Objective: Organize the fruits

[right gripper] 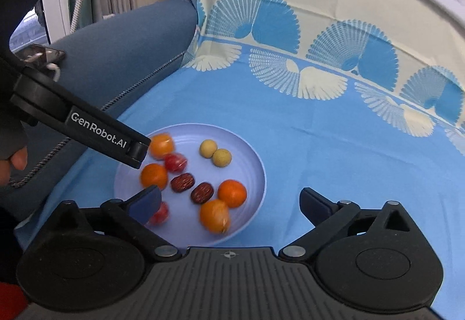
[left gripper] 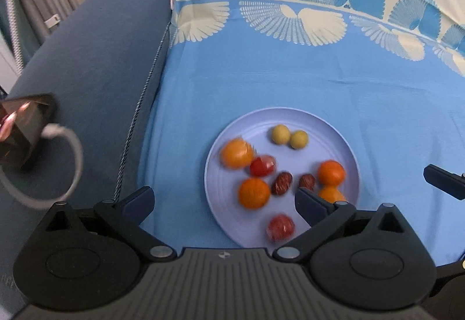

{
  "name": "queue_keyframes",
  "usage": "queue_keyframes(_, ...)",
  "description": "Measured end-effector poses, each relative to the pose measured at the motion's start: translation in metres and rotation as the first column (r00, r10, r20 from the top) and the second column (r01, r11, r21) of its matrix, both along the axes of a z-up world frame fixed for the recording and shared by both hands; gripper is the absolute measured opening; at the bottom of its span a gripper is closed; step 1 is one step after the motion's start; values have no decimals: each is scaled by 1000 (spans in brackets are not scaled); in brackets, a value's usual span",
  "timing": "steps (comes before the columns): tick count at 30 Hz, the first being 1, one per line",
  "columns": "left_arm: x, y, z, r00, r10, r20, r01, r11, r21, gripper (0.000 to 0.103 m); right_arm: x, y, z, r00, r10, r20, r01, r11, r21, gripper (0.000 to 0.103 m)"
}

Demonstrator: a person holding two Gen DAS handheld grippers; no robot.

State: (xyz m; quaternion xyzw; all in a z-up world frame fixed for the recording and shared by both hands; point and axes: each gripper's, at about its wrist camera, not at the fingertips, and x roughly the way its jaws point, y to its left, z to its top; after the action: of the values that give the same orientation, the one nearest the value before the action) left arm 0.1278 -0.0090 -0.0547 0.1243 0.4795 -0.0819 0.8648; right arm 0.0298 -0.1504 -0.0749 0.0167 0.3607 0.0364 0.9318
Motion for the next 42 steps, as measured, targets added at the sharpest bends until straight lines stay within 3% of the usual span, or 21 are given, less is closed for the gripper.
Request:
queue_keyframes(12,-81,13,28,997,-14,80,11,999,36,103,-75,17,23,996,-91,23,91,996,0,102)
queue_keyframes(17,-97,18,33,997,-1,77,1,1000,8,103,-89,18,32,993,-110,53,111,994,-8,102)
queue_keyframes(42,-113,18,36,993,4,114,-9,999,46,103,-99,19,41,990,-116,85,118,993,-15,102)
